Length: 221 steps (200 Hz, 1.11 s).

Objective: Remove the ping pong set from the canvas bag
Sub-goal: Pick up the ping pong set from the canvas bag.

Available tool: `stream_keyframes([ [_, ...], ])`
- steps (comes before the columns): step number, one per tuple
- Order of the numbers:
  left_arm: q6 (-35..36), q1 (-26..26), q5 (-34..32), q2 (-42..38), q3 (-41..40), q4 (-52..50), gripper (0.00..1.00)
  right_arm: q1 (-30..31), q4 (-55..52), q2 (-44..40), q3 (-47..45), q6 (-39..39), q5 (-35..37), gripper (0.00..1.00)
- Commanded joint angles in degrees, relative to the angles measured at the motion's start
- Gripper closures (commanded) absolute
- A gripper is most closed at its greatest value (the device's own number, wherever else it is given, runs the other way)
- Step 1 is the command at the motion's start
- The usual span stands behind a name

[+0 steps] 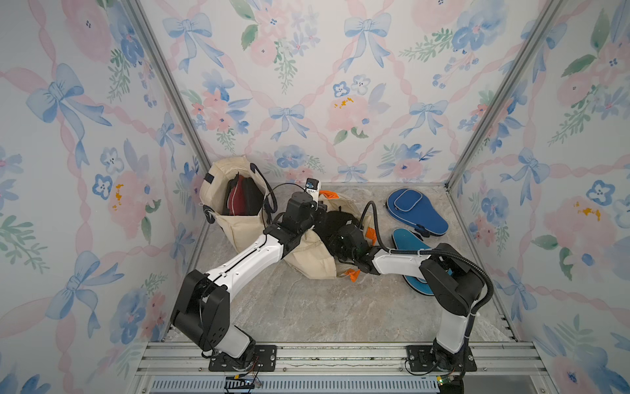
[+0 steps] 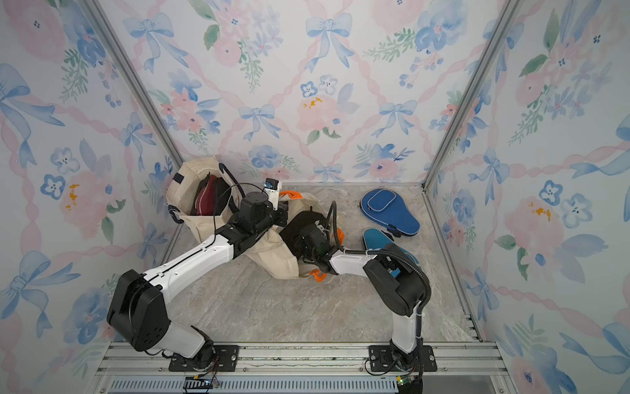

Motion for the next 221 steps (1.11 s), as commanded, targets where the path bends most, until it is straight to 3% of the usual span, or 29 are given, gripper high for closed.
stream_keyframes([
  [1, 0.88, -0.59, 0.19, -2.16, -0.36, 2.37, 1.00, -0.17, 1.44, -0.67, 1.03, -3.59, 1.99, 0.69],
  [27, 1.05, -0.58, -0.23, -2.19, -0.45, 2.39, 1.00, 0.45, 0.66, -3.08, -0.34, -5.87, 3.91, 0.82],
  [57, 1.28, -0.51, -0.78, -2.19, -0.48, 2.41, 1.00, 1.57, 0.69, -7.14, -2.61, -10.07, 6.50, 0.87],
  [164, 0.82, 1.99, -1.23, -1.60, -0.43, 2.34, 1.00, 5.54, -0.27, -22.79, -10.29, -24.91, 16.56, 0.93],
  [221, 0.45, 4.21, -0.59, -1.16, -0.34, 2.38, 1.00, 7.66, 1.71, -33.21, -13.64, -37.20, 23.96, 0.94],
])
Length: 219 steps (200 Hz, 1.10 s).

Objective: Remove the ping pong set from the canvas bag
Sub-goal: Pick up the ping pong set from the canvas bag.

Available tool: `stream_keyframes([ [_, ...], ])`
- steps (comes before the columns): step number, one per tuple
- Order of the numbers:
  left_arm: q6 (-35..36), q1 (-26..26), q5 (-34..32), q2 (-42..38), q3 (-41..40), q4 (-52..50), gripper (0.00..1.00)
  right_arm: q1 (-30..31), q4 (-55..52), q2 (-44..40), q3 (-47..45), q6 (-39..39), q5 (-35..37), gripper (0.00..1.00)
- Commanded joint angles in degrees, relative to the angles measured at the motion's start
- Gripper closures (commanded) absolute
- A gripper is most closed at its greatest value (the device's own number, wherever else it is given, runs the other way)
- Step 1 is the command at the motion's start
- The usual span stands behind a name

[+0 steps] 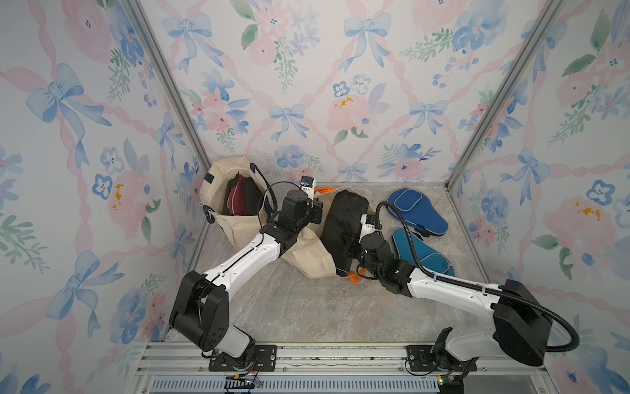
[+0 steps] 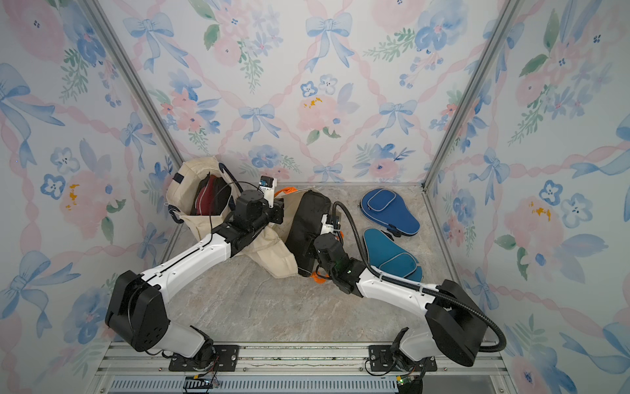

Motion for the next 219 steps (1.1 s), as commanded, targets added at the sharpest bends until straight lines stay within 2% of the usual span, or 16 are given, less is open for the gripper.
stream_keyframes([
  [1, 0.01, 1.33, -0.21, -0.77, -0.20, 1.88, 1.00, 0.93, 5.00, -4.06, -0.52, -8.40, 6.64, 0.94],
  [83, -0.34, 2.29, 0.67, 0.29, -0.12, 1.85, 1.00, 2.17, 10.74, -19.90, -5.00, -25.77, 13.13, 0.94],
  [111, -0.60, 2.37, 0.79, 0.21, -0.05, 1.89, 1.00, 2.14, 14.41, -23.20, -5.18, -34.59, 16.88, 0.93],
  [149, -0.53, 2.39, 1.11, 0.03, -0.12, 1.84, 1.00, 1.70, 23.12, -24.38, -5.21, -48.23, 22.32, 0.93],
  [170, -0.52, 2.37, 1.62, 0.20, -0.12, 1.83, 1.00, 0.01, 25.99, -23.51, -4.17, -52.89, 24.46, 0.93],
  [219, 0.45, 2.19, 3.44, -0.96, -0.06, 1.88, 1.00, -5.19, 32.76, -17.95, -1.87, -64.07, 24.92, 0.93],
])
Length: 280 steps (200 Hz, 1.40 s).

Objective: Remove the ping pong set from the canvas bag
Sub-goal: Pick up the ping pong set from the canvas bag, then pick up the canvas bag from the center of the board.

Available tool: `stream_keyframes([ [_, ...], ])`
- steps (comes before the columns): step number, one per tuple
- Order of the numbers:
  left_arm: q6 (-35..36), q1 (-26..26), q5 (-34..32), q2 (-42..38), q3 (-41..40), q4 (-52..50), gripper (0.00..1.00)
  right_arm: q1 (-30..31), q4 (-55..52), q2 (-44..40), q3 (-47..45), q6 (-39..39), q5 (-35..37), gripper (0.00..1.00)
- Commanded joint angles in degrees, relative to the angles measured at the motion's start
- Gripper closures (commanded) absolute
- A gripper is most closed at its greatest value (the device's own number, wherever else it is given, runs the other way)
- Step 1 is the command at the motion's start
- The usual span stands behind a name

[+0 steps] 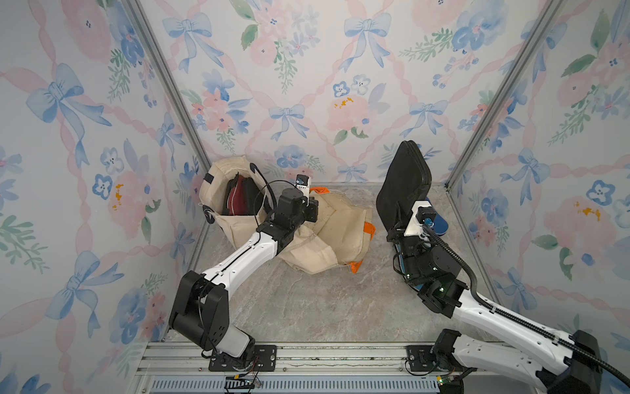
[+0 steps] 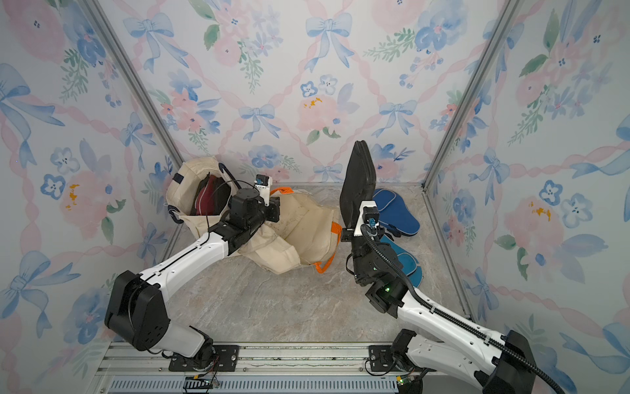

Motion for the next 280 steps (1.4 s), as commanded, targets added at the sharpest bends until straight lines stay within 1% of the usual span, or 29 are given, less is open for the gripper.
stream_keyframes([
  [1, 0.47, 0.22, 1.42, -1.02, -0.09, 1.92, 1.00, -2.41, 9.46, 3.89, 3.47, -9.49, 1.42, 0.93],
  [13, 0.56, 0.37, 1.15, -1.50, -0.12, 1.97, 1.00, -3.31, 11.19, 6.64, 4.48, -13.67, 1.42, 0.93],
  [25, 0.31, 0.64, 1.19, -1.89, -0.12, 1.95, 1.00, -3.58, 15.10, 9.92, 5.06, -19.88, 1.34, 0.92],
  [50, -0.71, 1.54, 2.45, -2.53, 0.00, 2.15, 1.00, -3.06, 27.55, 18.73, 6.53, -37.00, 1.60, 0.92],
  [67, -1.43, 2.27, 3.40, -2.68, 0.05, 2.32, 1.00, -2.97, 33.96, 25.59, 9.46, -47.57, 1.93, 0.93],
  [82, -1.79, 2.76, 3.91, -2.77, 0.05, 2.50, 1.00, -3.40, 37.54, 31.98, 12.63, -54.16, 2.34, 0.93],
  [94, -1.73, 2.92, 3.83, -2.84, 0.05, 2.60, 1.00, -3.84, 37.90, 35.55, 15.20, -56.86, 2.55, 0.94],
  [109, -1.64, 3.01, 3.67, -2.78, -0.01, 2.59, 1.00, -4.50, 35.10, 38.49, 17.80, -57.44, 2.33, 0.94],
  [133, -1.38, 3.31, 3.57, -2.81, -0.01, 2.63, 1.00, -6.07, 29.89, 40.71, 21.16, -56.79, 1.75, 0.93],
  [147, -1.43, 3.49, 3.61, -2.91, -0.04, 2.63, 1.00, -7.46, 25.77, 40.70, 22.57, -55.16, 1.71, 0.93],
  [177, -1.55, 3.89, 3.91, -2.82, -0.04, 2.63, 1.00, -10.66, 15.36, 39.18, 24.70, -49.07, 0.75, 0.93],
  [207, -1.72, 4.06, 4.14, -3.00, 0.05, 2.61, 1.00, -13.65, 12.59, 40.46, 25.65, -48.59, 0.63, 0.92],
  [242, -2.49, 4.72, 5.67, -4.12, 0.38, 2.61, 1.00, -17.11, 1.98, 39.50, 26.18, -40.42, -0.79, 0.92],
  [280, -4.16, 6.58, 8.57, -6.26, 0.72, 3.10, 1.00, -19.43, -4.13, 40.20, 26.54, -34.68, -1.94, 0.91],
])
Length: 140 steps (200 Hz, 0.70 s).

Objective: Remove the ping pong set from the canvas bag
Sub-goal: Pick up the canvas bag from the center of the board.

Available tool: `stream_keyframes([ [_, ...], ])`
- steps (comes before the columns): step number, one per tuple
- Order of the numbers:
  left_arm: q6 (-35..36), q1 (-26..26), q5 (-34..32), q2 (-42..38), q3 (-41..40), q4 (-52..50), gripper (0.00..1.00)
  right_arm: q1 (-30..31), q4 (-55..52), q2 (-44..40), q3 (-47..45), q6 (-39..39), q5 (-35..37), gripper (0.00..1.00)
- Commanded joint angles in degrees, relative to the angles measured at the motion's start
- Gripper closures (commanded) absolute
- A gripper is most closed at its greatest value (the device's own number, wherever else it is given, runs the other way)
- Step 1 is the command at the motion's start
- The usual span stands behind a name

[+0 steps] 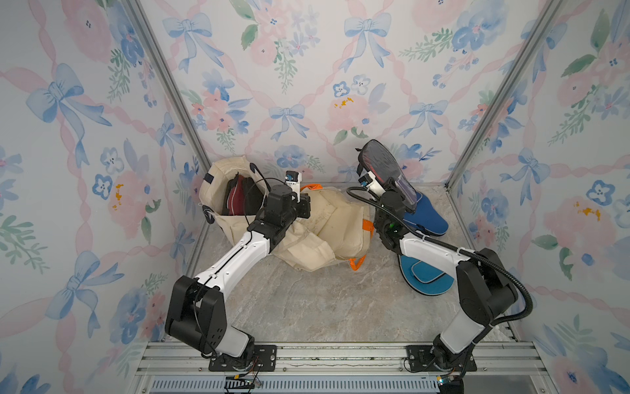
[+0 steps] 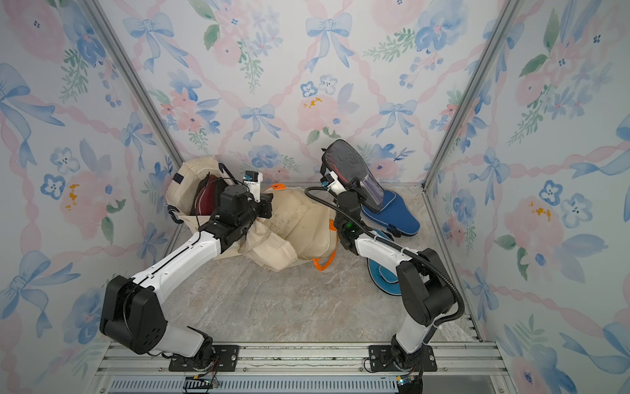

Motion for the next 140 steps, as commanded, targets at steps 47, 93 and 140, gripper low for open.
stream_keyframes([
  [47, -2.79, 3.71, 7.12, -7.45, 0.27, 5.90, 1.00, -2.71, -9.77, 0.87, 3.65, 12.54, -3.27, 0.91],
  [93, -6.84, 7.57, 14.13, -11.81, -2.28, 12.67, 1.00, -4.12, -14.68, 1.19, 3.89, 18.39, -5.17, 0.91],
  [140, -16.21, 14.72, 22.57, -13.20, -3.62, 20.97, 1.00, -4.02, -18.05, 2.75, 4.78, 21.76, -7.11, 0.92],
])
